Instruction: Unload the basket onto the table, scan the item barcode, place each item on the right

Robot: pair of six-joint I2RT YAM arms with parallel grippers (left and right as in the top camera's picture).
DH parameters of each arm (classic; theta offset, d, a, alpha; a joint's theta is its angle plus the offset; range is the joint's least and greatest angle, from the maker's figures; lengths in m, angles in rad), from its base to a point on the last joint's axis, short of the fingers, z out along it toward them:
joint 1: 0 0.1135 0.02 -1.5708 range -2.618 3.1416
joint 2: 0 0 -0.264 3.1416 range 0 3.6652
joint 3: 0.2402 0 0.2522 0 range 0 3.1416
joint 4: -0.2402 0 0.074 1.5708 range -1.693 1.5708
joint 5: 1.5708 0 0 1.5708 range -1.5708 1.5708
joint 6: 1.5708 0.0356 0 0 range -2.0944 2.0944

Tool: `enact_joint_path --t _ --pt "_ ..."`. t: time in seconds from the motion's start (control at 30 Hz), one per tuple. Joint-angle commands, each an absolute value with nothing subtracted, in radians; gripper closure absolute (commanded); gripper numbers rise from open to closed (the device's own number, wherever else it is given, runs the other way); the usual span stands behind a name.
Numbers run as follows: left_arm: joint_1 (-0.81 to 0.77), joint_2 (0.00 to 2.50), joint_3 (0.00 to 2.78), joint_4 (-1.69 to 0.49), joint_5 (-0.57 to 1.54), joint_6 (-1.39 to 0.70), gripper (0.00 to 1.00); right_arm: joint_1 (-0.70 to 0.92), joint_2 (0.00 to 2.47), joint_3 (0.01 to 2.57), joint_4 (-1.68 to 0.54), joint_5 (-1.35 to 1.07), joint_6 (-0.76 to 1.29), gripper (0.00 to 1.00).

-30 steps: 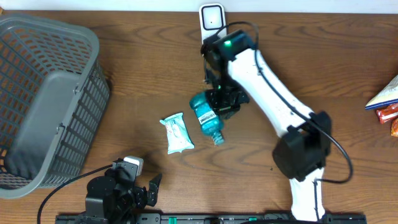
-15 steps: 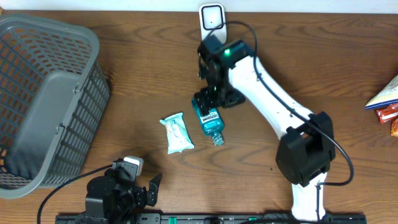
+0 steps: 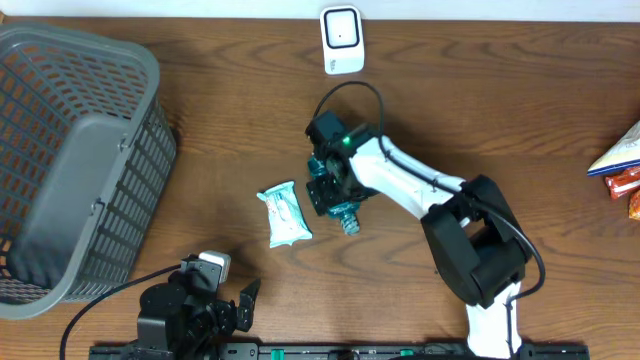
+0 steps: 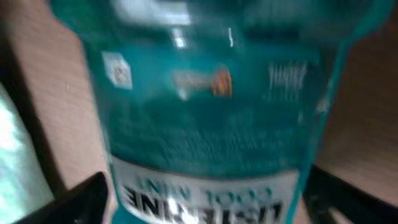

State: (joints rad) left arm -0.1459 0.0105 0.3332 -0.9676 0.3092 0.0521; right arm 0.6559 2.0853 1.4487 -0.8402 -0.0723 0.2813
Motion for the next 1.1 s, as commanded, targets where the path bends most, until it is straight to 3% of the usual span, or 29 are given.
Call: enact_joint_path --t 0.0,0.07,0.27,0.37,0.73,0.97,1.07 --pt "-0.147 0.006 0.335 -0.98 0.314 0.051 0.01 0.656 2.1 1.379 -0.804 -0.051 0.33 0.29" --pt "-0.146 0.006 0.335 -0.98 0.314 0.051 0.01 0.656 2.1 1.375 -0.807 -0.051 0.337 0.43" --pt "-0.147 0.006 0.335 -0.98 0.314 0.051 0.01 0.653 2.1 1.393 -0.872 -0.059 0.344 0.55" --pt "-0.146 0.006 0.335 -0.98 0.314 0.051 0.0 0.638 2.1 1.46 -0.993 -0.059 0.344 0.67" --pt "-0.146 0.006 0.335 -0.98 0.314 0.051 0.01 0.591 2.1 1.804 -1.5 -0.13 0.164 0.67" --pt "-0.146 0.006 0.335 -0.98 0.314 0.051 0.01 0.561 2.1 1.816 -1.562 -0.144 0.139 0.68" --pt "-0.146 0.006 0.335 -0.98 0.314 0.051 0.01 0.552 2.1 1.816 -1.573 -0.184 0.072 0.64"
